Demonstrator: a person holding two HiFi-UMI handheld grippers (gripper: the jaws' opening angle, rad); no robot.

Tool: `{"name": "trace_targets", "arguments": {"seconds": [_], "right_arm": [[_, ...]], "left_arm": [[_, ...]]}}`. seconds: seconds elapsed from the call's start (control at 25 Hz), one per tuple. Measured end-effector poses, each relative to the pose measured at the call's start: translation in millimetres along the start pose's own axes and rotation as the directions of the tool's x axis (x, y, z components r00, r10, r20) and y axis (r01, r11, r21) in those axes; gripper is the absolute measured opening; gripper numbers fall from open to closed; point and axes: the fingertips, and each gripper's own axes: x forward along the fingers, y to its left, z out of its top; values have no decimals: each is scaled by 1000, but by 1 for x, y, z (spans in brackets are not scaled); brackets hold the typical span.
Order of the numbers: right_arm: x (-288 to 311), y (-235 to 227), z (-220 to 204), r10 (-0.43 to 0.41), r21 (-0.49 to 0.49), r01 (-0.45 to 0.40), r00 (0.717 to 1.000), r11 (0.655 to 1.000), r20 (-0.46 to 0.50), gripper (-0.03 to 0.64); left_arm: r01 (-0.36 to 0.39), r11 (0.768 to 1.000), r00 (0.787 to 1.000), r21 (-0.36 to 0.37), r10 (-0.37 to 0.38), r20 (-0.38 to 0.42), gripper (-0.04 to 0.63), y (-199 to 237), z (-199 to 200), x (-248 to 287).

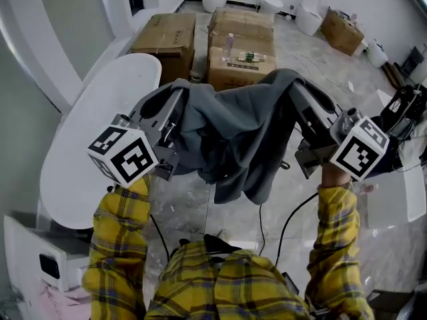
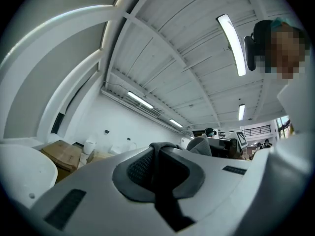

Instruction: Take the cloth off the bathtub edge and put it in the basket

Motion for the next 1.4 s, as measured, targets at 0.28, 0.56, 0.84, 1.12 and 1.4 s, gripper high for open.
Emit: {"name": "trace_targets", "arguments": {"seconds": [0.28,0.56,0.84,1.12,1.4], "right_arm": [[-34,-50,22,-67,6,67,998,998,21,44],[-42,-107,58,-160,-20,161,986,987,56,44],[-15,-175,83,-249,-65,254,965,965,82,44],[15,-199,96,-286,-120,301,950,946,123,44],[87,-292,93,-368,-108,380,923,919,116,44]], "left_arm": [[62,997,998,41,-61,-14,28,-37,6,60],[157,988,987,1,-157,-22,28,-55,13,138],[284,959,959,-17,-284,-15,28,-37,23,222],[387,922,922,2,-386,-20,28,-20,33,264],[447,894,894,-29,-448,-33,28,58,27,356]]}}
